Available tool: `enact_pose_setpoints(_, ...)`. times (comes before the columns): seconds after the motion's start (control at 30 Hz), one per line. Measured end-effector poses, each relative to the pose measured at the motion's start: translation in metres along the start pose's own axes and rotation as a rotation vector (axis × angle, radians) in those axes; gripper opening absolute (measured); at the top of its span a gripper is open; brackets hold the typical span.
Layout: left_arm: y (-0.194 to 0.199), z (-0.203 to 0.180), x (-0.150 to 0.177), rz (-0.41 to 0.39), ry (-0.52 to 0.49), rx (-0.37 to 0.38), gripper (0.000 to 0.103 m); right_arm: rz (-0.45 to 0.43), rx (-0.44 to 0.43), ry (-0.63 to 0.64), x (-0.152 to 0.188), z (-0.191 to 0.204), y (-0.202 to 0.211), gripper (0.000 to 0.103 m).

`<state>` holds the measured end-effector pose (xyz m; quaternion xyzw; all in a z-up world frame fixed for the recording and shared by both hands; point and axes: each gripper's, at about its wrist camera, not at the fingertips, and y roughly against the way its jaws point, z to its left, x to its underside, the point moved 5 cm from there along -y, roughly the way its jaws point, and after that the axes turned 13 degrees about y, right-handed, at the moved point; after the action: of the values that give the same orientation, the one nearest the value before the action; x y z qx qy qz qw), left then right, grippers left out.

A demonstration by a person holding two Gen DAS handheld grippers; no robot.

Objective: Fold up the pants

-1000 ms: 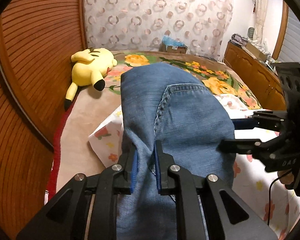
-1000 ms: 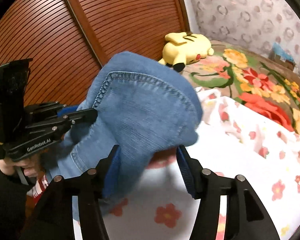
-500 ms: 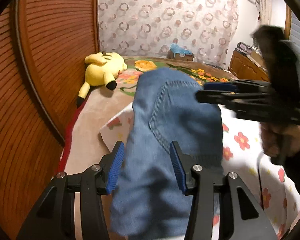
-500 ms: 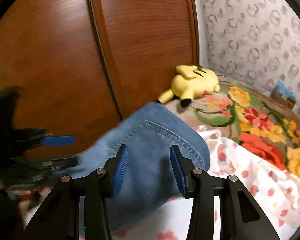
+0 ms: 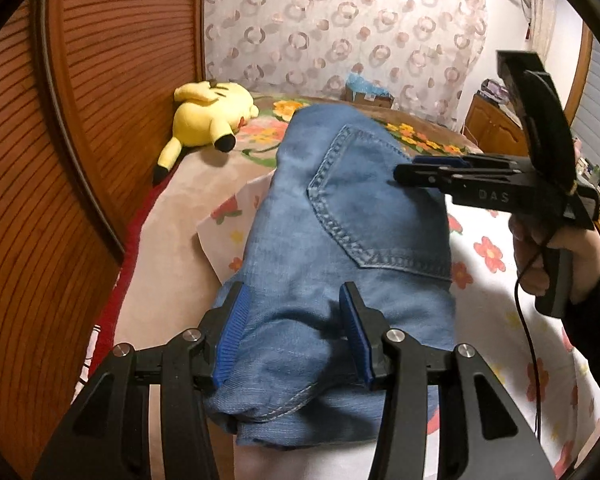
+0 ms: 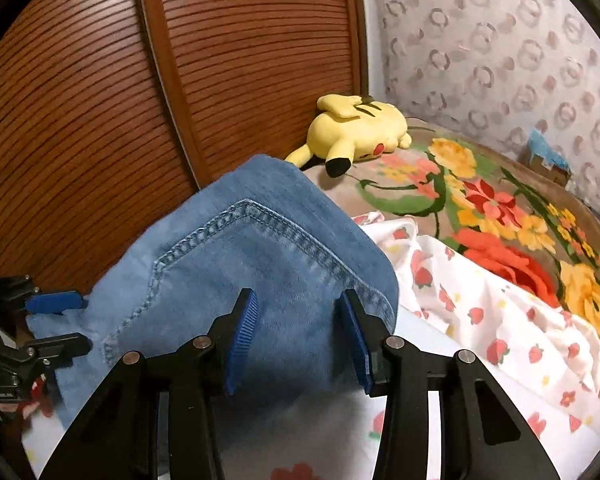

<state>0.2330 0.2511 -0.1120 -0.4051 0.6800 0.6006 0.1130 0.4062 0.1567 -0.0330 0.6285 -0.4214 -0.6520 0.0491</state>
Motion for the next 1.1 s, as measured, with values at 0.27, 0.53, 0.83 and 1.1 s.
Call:
enact_pose_setpoints(0.27, 0.031, -0.025, -0.002, -0.071, -0.044, 0.008, 0.055, -0.057, 0.009, -0.012, 0.028, 0.018, 0.067, 0.045)
enact_pose_setpoints(0.53, 0.065, -0.066, 0.001, -0.143, -0.094, 0.066, 0.081, -0.130, 0.074, -0.027, 0.061, 0.021, 0.153, 0.045)
enact_pose_setpoints(0.83, 0.103, -0.122, 0.012, -0.209, -0.160, 0.129, 0.086, -0.193, 0.215, -0.044, 0.103, 0.026, 0.244, 0.053)
enact_pose_setpoints(1.1, 0.137, -0.163, 0.035, -0.254, -0.207, 0.177, 0.096, -0.232, 0.292, -0.073, 0.135, 0.045, 0.303, 0.065)
